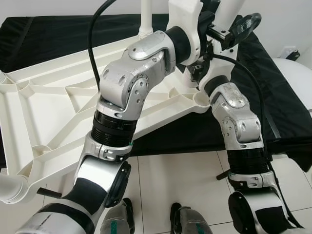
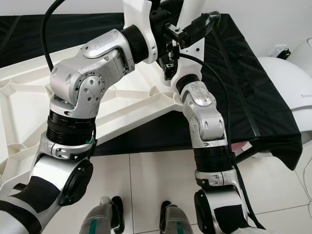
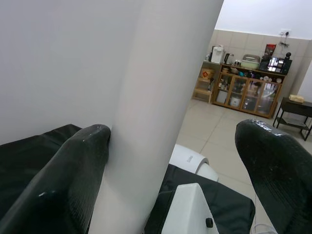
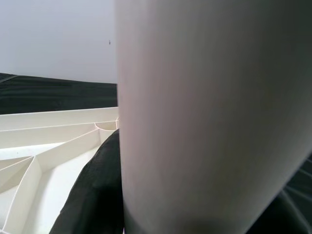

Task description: Building children table

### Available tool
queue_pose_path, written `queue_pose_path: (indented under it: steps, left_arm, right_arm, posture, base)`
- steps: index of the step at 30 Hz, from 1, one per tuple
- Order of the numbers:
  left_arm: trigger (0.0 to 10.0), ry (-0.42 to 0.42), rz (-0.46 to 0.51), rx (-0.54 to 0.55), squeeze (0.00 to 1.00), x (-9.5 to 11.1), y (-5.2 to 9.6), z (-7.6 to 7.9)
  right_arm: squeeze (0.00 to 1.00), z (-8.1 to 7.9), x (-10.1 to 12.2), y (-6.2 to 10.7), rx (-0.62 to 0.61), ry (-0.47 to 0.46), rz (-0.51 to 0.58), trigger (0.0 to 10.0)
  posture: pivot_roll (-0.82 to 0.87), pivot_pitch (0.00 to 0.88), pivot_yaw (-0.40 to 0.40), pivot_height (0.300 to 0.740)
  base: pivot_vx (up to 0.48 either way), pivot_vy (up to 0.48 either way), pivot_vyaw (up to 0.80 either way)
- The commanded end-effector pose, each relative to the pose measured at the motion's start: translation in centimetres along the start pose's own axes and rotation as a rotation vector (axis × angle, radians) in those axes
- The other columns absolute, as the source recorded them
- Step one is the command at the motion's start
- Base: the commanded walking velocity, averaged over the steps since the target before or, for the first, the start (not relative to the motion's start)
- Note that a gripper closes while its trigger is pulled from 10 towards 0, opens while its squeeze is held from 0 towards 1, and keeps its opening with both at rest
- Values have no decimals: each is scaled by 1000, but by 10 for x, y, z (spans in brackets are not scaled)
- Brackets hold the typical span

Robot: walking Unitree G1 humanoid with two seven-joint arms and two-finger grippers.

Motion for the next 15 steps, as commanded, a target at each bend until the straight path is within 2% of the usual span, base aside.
queue_pose_path:
  steps: [1, 4, 5, 15]
  left_arm:
    - [10000, -19, 35, -121, 0, 9, -4, 20]
    - [10000, -22, 36, -86, 0, 10, -2, 16]
    - [10000, -17, 23, -26, 0, 9, 1, 6]
    - [10000, -46, -5, 58, 0, 6, 6, -10]
  right_arm:
    - [0, -7, -6, -1, 35, 16, -36, 10000]
    - [0, -6, -6, -2, 33, 21, -37, 10000]
    - [0, -5, -6, -2, 32, 31, -34, 10000]
    - [0, -8, -5, 2, 96, 46, -10, 10000]
  posture:
    - [-70, 172, -47, 740]
    - [-71, 174, -45, 740]
    - [-73, 179, -42, 740]
    - [-71, 184, -38, 740]
  base:
    - [0, 0, 0]
    - [0, 0, 0]
    - [0, 0, 0]
    - [0, 0, 0]
Point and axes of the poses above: a point about 5 cm out from each wrist's last joint towards the gripper, its own y axis pointing back from the gripper into the wrist, its own x axis along the axis of the wrist's last joint, z = x × y, the point moved 1 cm from there along -y, pointing out of the wrist towards the gripper
